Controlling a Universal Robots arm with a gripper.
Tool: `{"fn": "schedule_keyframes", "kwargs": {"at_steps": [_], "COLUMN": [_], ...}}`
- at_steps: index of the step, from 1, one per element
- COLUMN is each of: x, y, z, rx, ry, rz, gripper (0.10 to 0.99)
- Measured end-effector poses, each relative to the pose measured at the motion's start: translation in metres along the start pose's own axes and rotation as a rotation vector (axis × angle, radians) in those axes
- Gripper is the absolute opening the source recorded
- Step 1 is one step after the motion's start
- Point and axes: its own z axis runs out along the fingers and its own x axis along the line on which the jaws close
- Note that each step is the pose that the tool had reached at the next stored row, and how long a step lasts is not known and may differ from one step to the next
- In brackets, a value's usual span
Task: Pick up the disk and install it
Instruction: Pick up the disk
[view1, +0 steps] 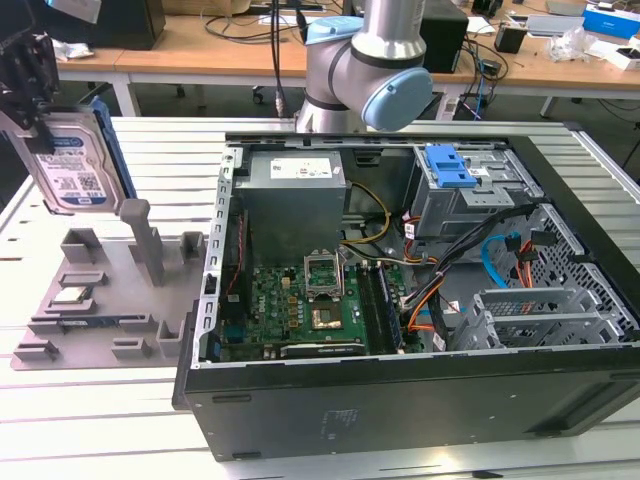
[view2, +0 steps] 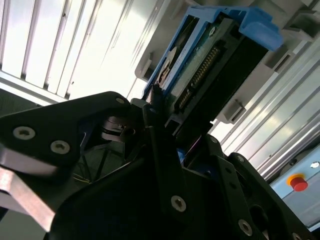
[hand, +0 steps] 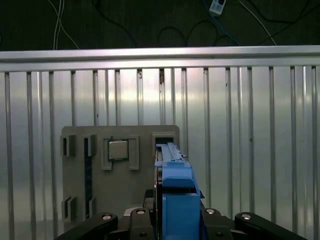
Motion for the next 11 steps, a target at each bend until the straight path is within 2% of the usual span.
{"fn": "schedule_keyframes", "kwargs": {"at_steps": [3,11], "x": [0.0,0.0], "y": [0.0,0.0001], "z": [-0.0054,-0.0138], "rx": [0.0,0.0], "ry": [0.0,0.0], "rz": [0.0,0.0], "gripper": [0.365,0.365]}}
